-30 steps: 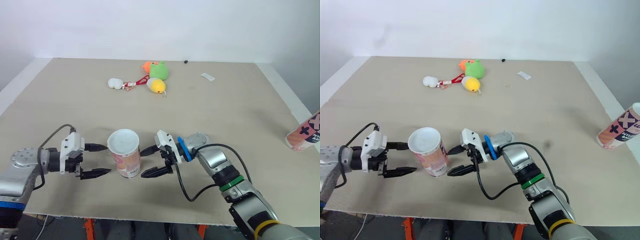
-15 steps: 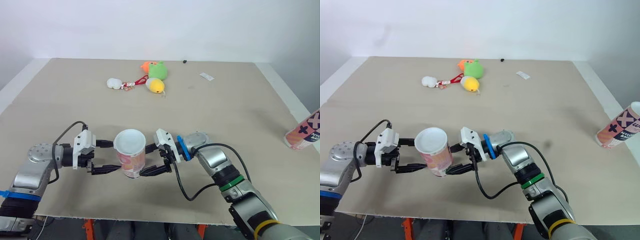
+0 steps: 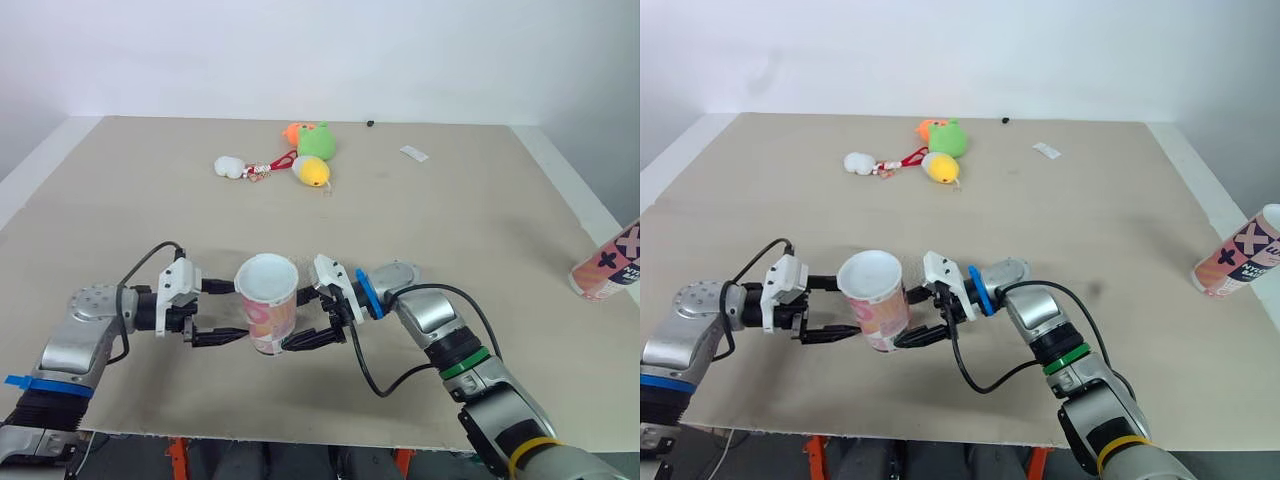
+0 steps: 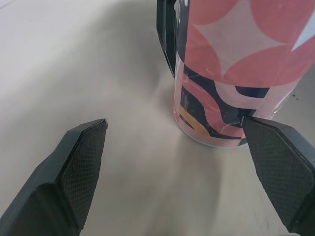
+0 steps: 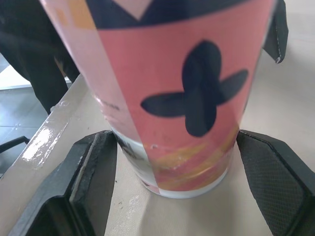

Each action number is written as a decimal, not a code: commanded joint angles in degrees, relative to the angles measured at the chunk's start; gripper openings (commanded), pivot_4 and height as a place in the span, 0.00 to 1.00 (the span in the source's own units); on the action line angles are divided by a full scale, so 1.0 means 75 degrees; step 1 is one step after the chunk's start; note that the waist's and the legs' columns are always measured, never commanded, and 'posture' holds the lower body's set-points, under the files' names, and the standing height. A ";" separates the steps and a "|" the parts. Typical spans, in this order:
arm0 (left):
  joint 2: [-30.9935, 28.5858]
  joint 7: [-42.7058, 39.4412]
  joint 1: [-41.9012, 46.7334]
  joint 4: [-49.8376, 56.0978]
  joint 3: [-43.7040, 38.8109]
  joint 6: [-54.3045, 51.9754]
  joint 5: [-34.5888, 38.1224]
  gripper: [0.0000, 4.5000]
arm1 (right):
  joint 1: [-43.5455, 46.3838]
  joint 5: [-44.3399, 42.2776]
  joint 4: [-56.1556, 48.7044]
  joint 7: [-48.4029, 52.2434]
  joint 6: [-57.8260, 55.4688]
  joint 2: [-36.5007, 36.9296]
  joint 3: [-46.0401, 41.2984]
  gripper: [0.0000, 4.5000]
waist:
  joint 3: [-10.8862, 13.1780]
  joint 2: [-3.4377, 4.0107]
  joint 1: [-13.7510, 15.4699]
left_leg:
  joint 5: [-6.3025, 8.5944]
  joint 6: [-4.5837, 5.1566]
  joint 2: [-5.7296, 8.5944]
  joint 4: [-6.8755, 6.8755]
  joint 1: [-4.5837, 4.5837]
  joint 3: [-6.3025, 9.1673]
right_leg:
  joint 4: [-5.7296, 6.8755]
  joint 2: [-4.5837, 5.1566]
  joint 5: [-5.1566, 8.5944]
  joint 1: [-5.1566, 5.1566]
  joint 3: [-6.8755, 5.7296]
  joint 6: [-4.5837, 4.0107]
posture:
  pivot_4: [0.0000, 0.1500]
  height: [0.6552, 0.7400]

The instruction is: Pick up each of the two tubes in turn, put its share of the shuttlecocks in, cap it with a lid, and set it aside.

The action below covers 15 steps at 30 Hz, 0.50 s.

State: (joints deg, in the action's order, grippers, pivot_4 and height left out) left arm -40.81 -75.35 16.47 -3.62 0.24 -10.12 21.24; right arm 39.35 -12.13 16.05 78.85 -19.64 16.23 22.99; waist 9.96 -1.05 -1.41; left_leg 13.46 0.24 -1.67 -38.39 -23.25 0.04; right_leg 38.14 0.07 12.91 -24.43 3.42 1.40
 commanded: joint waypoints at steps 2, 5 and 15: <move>0.0129 0.0192 0.0253 0.0529 0.0068 -0.0169 0.0139 1.00 | 0.0180 -0.0118 -0.0032 0.0152 0.0012 -0.0485 0.0246 0.91 | 0.0000 0.0000 -0.0001 | 0.0000 0.0000 0.0000 0.0000 0.0001 0.0001 | 0.0000 -0.0002 0.0000 0.0001 0.0000 0.0000 | 1.00 0.91; 0.0096 0.0202 0.0238 0.0613 0.0019 -0.0252 0.0154 1.00 | 0.0159 -0.0082 0.0061 0.0203 0.0091 -0.0494 0.0226 0.91 | 0.0000 0.0000 -0.0002 | 0.0000 0.0000 -0.0001 0.0000 0.0000 0.0002 | 0.0001 -0.0002 0.0000 0.0001 0.0000 0.0000 | 1.00 0.91; -0.0011 0.0072 0.0072 0.0522 -0.0059 -0.0163 0.0122 1.00 | 0.0245 -0.0177 0.0111 0.0326 0.0056 -0.0393 -0.0024 0.51 | 0.0000 0.0000 -0.0004 | 0.0000 0.0000 0.0000 0.0001 0.0000 0.0003 | 0.0000 -0.0002 0.0002 0.0001 0.0000 0.0000 | 1.00 0.91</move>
State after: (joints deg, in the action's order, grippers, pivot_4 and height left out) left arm -41.32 -75.35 16.58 -1.54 0.10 -12.35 21.27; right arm 39.93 -12.10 17.87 79.84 -19.41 15.25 21.82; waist 9.96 -1.05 -1.44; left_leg 13.46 0.24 -1.67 -38.38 -23.25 0.06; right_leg 38.15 0.05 12.93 -24.42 3.43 1.40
